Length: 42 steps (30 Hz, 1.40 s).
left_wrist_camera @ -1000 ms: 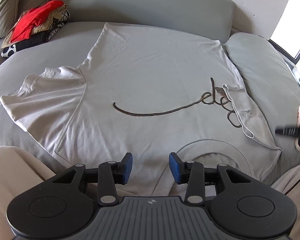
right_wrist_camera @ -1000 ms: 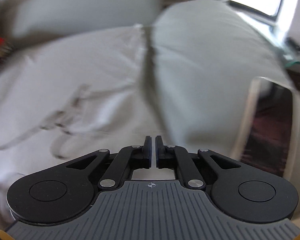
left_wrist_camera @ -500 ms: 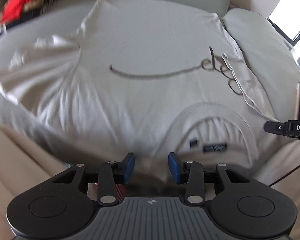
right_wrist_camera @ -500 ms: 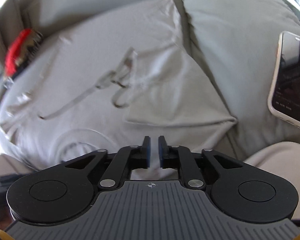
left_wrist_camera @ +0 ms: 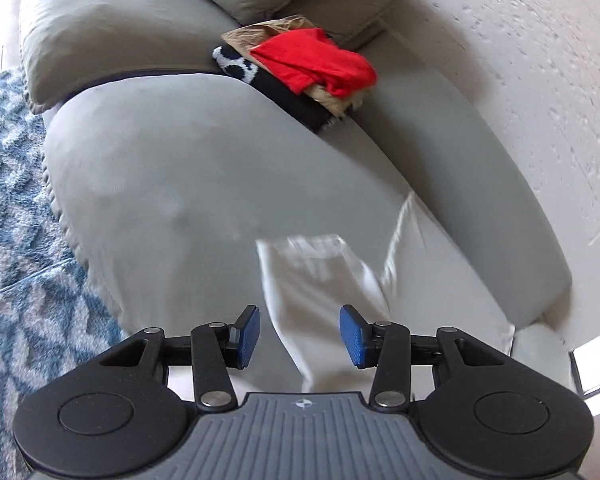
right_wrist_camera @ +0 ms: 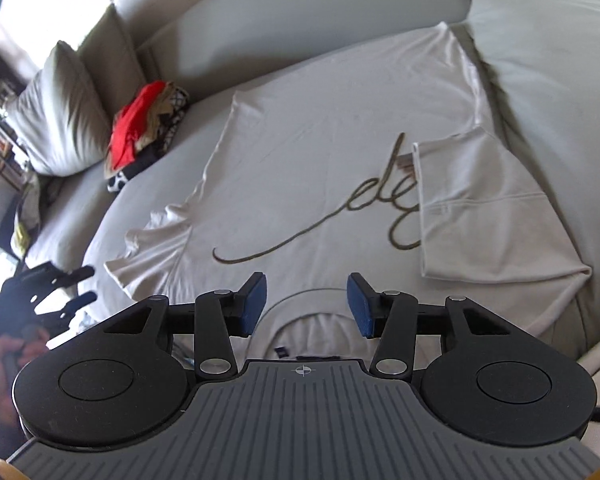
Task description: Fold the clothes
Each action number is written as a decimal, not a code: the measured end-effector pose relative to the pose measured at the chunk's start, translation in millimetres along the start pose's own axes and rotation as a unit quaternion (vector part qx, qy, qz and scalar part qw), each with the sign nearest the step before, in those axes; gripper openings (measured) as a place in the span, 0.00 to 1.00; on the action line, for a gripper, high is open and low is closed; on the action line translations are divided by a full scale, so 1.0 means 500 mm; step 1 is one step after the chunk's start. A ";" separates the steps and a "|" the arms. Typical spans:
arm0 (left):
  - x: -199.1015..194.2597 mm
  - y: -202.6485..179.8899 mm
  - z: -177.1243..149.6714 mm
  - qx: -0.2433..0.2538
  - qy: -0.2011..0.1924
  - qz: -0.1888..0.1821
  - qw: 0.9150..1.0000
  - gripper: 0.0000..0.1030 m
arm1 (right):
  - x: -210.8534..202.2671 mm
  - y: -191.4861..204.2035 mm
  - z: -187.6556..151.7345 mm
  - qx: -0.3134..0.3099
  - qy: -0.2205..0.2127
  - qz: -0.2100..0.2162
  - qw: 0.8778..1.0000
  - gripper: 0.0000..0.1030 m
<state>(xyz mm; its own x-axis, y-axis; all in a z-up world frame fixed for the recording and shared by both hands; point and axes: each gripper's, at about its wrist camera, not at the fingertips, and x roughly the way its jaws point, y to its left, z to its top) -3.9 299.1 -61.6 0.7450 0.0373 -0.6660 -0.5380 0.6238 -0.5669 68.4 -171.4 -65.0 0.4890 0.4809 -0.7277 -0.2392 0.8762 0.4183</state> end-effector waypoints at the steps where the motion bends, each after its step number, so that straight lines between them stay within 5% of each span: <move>1: 0.013 0.009 0.013 -0.004 0.007 -0.006 1.000 0.39 | 0.001 0.003 0.000 -0.001 0.000 -0.001 1.000 0.49; 13: 0.119 0.023 0.057 0.007 0.045 -0.005 0.999 0.29 | 0.008 -0.010 0.001 0.013 0.000 -0.015 1.000 0.49; 16: 0.120 0.010 0.057 0.037 0.041 0.013 0.998 0.00 | 0.005 -0.020 0.001 0.023 -0.003 -0.009 1.000 0.49; 23: 0.083 -0.086 0.016 0.128 -0.004 0.027 0.991 0.00 | -0.009 -0.047 0.001 0.047 -0.013 0.004 0.999 0.49; 26: 0.090 -0.157 -0.069 0.211 0.011 0.020 0.977 0.00 | -0.016 -0.063 0.000 0.058 -0.017 0.011 0.998 0.50; 30: 0.100 -0.251 -0.182 0.320 0.031 0.010 0.947 0.00 | -0.027 -0.086 -0.003 0.072 -0.025 0.014 0.997 0.50; 34: 0.109 -0.345 -0.294 0.424 0.051 0.000 0.904 0.00 | -0.035 -0.110 -0.008 0.087 -0.024 0.016 0.996 0.50; 36: 0.114 -0.392 -0.350 0.474 0.061 -0.004 0.878 0.20 | -0.038 -0.121 -0.011 0.091 -0.019 0.019 0.995 0.50; 37: 0.116 -0.415 -0.379 0.499 0.066 -0.007 0.864 0.21 | -0.042 -0.125 -0.013 0.091 -0.018 0.020 0.996 0.50; 42: 0.071 -0.362 -0.326 0.417 0.054 -0.001 0.907 0.44 | -0.051 -0.149 -0.022 0.098 -0.027 0.018 0.995 0.50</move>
<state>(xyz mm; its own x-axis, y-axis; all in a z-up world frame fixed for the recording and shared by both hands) 55.6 60.3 -61.5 0.6777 -0.0126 -0.7353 -0.0179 0.9993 -0.0336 64.8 -248.8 -83.6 0.5286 0.5046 -0.6827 -0.0914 0.8333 0.5452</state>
